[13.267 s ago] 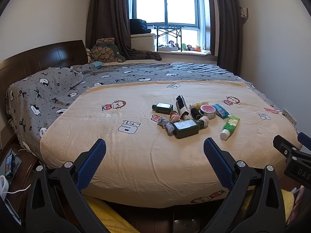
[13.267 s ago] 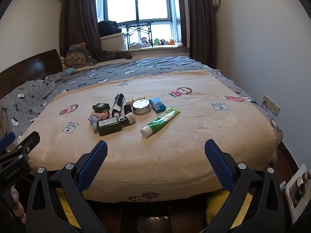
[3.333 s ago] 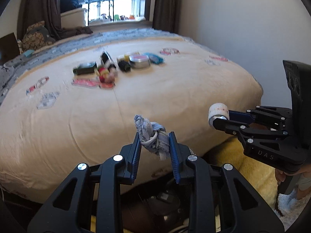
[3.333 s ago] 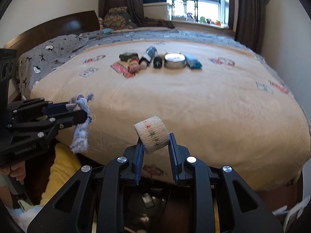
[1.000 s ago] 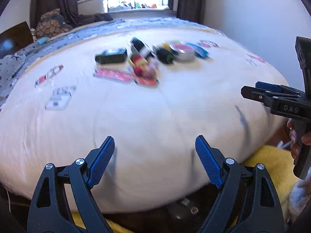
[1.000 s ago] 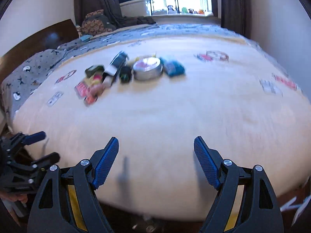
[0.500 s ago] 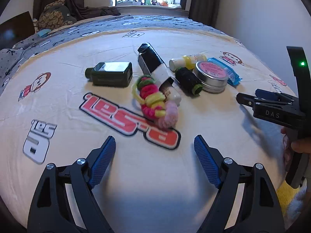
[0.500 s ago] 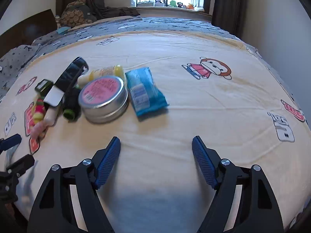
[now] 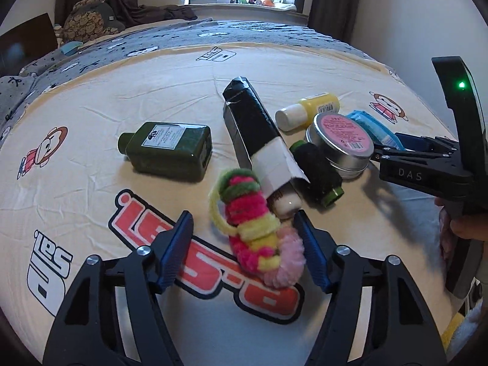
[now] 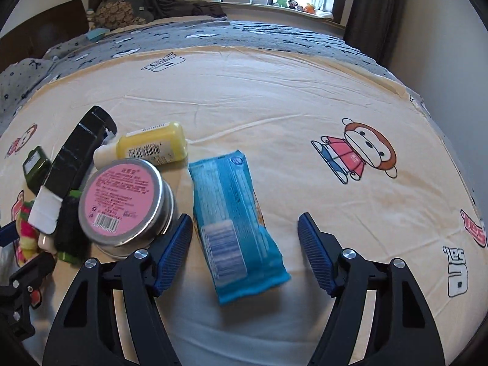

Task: Collect trash
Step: 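Grasp the blue wipes packet with the right tool while the left tool grasps the pink-green hair ties, then lower the packet and hair ties into the clear bin and open both tools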

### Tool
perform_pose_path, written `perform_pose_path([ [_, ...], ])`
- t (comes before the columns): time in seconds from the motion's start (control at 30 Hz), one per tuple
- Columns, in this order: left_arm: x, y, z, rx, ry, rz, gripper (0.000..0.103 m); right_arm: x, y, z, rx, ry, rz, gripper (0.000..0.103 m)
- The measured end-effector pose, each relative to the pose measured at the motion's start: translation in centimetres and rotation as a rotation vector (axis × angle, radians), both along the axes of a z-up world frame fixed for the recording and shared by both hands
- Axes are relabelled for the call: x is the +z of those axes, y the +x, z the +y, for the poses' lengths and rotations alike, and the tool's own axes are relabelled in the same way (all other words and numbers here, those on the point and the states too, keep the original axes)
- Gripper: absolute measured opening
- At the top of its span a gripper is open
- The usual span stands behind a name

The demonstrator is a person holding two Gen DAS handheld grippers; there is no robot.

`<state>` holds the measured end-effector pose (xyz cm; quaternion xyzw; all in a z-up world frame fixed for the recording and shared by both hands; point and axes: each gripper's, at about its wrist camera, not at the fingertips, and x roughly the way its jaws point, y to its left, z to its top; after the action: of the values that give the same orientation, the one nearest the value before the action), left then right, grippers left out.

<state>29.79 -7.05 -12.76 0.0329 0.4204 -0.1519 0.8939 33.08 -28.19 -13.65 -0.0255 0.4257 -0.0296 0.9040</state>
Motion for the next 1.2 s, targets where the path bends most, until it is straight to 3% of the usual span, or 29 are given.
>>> perform_pose_path([
  [0.07,0.0,0.0,0.1,0.0,-0.004,-0.001,0.05,0.0,0.2,0.3,0.026,0.007,0.001,0.05],
  [0.1,0.0,0.0,0.2,-0.002,-0.005,-0.003,0.042,0.1,0.1,0.4,0.035,0.005,-0.001,0.049],
  [0.17,0.0,-0.3,0.4,-0.01,-0.006,-0.003,0.038,0.1,-0.3,0.8,0.043,-0.016,-0.003,0.04],
  [0.5,0.1,-4.8,1.8,-0.056,-0.02,0.002,0.032,0.4,-6.6,1.2,0.08,-0.027,0.002,0.039],
  [1.0,0.2,-17.7,2.7,-0.153,-0.075,-0.032,0.032,0.8,-24.7,1.5,0.149,0.127,-0.126,0.038],
  [1.2,-1.2,-22.8,2.4,-0.206,-0.091,0.014,0.032,-0.1,-29.6,0.7,0.127,0.201,-0.151,0.038],
])
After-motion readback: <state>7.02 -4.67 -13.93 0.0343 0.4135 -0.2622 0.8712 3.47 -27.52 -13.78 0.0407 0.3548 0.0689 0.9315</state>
